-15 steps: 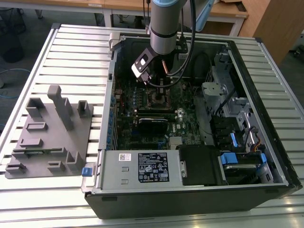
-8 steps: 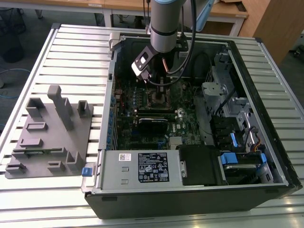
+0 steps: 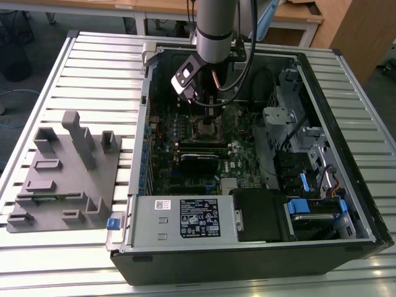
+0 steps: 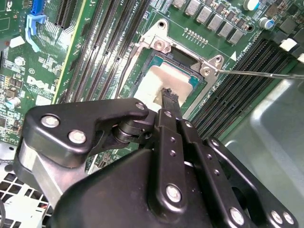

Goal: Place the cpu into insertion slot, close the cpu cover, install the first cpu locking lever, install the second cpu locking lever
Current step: 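Close the cpu cover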

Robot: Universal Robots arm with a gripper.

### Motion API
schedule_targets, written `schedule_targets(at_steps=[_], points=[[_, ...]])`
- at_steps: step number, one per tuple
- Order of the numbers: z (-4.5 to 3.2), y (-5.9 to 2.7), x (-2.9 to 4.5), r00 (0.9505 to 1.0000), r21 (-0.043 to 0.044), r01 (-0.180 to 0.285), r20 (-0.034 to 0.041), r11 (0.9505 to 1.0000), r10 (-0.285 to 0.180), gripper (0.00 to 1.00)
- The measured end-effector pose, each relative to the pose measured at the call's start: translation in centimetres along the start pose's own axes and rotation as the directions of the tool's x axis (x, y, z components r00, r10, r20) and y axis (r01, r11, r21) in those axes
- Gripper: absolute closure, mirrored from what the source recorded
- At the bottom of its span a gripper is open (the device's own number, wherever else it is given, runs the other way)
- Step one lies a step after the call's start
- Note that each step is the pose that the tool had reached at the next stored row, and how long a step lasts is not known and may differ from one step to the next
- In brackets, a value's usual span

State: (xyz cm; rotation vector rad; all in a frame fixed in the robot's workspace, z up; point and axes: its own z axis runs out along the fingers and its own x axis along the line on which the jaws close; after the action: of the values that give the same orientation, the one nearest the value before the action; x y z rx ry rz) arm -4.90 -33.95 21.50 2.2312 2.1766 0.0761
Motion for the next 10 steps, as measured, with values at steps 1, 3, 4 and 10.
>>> schedule_targets(at_steps=[1, 3, 4, 10], points=[[0.0, 0.0, 0.0, 1.0, 0.0, 0.0, 0.0, 1.0, 0.0, 0.9], [-0.02, 0.0, 0.0, 1.0, 0.0, 0.0, 0.0, 1.0, 0.0, 0.9], [-0.05, 0.0, 0.0, 1.0, 0.0002, 0.0, 0.0003, 1.0, 0.0, 0.9], [-0.36, 0.02, 0.01, 1.0, 0.0, 0.0, 0.0, 1.0, 0.0, 0.9]])
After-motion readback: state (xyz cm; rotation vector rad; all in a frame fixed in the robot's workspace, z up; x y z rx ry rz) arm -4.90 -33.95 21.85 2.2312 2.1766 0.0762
